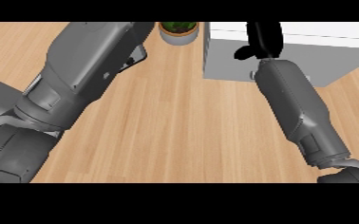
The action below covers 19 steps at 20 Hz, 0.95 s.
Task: Pick up the can, place it into the drawer and close the drawer
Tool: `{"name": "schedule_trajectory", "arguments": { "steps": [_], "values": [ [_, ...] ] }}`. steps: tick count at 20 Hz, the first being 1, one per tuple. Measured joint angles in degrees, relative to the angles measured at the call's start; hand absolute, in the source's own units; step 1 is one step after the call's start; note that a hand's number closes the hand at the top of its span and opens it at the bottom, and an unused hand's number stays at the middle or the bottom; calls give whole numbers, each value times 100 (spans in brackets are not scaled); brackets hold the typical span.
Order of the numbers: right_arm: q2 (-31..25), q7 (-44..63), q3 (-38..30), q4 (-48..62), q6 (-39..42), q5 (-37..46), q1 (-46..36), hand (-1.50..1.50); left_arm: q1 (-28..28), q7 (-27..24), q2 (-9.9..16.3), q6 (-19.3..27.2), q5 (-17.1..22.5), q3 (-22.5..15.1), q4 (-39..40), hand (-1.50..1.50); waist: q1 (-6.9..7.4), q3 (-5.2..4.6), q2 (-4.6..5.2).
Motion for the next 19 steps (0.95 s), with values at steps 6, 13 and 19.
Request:
{"name": "schedule_trajectory", "arguments": {
  "steps": [6, 13, 19],
  "values": [
    [-105, -98, -148, 738, -128, 91, -525, -150, 360, 181, 167, -45, -68, -95, -531, -150, 96, 6, 23],
    [-150, -316, -334, 1223, -78, 34, -886, -150, 673, 498, 487, -160, -78, -132, -1116, -150, 126, 35, 70],
    [-176, -862, -732, 1128, 198, -434, -1131, -150, 1075, 596, 666, -181, -99, -184, -1632, -150, 104, -6, -32]
  ]
}}
